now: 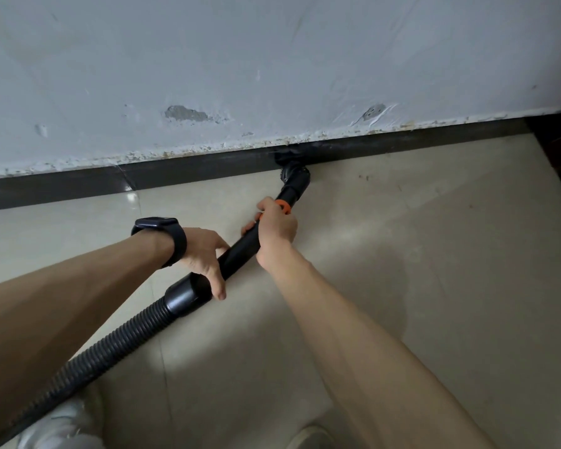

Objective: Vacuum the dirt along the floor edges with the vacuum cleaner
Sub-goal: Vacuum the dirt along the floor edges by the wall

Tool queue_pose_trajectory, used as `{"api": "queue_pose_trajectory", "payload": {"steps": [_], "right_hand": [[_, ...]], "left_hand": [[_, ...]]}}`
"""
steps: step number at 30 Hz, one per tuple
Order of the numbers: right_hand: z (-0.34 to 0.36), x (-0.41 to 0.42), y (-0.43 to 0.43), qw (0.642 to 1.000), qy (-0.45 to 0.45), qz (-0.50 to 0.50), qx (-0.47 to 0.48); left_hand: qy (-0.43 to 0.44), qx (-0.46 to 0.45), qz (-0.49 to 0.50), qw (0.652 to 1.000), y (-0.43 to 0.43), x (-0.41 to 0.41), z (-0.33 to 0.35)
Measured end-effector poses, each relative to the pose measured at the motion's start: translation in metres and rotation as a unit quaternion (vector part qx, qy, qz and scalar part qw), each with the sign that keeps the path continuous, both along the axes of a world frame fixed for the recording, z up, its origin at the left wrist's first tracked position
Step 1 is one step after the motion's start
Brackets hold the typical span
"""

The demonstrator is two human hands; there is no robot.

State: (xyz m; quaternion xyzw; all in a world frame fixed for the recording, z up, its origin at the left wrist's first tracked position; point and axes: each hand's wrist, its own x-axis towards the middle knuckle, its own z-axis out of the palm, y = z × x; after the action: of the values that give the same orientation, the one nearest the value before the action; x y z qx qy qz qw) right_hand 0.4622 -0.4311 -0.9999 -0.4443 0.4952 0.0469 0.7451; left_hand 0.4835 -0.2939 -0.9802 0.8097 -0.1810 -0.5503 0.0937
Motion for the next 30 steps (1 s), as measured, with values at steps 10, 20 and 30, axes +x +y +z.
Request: {"api": "queue_pose_trajectory", "payload": {"steps": [10,20,30], "right_hand": [[0.003,-0.013,-0.088,0.989,0.043,-0.05,-0.135],[0.0,-0.026,-0.16,0.976,0.074,-0.074,-0.193],[-0.004,-0.001,-0.179,0.986,0.042,-0.066,-0.148]], "left_hand": [[-0.06,-0.076,-0.03,0.995,-0.086,-0.016,0.006],[-0.128,-0.13,-0.045,0.982,-0.147,-0.038,-0.012],[-0.142,-0.191,0.075,0.968,-0.146,-0.036,-0.032]]}}
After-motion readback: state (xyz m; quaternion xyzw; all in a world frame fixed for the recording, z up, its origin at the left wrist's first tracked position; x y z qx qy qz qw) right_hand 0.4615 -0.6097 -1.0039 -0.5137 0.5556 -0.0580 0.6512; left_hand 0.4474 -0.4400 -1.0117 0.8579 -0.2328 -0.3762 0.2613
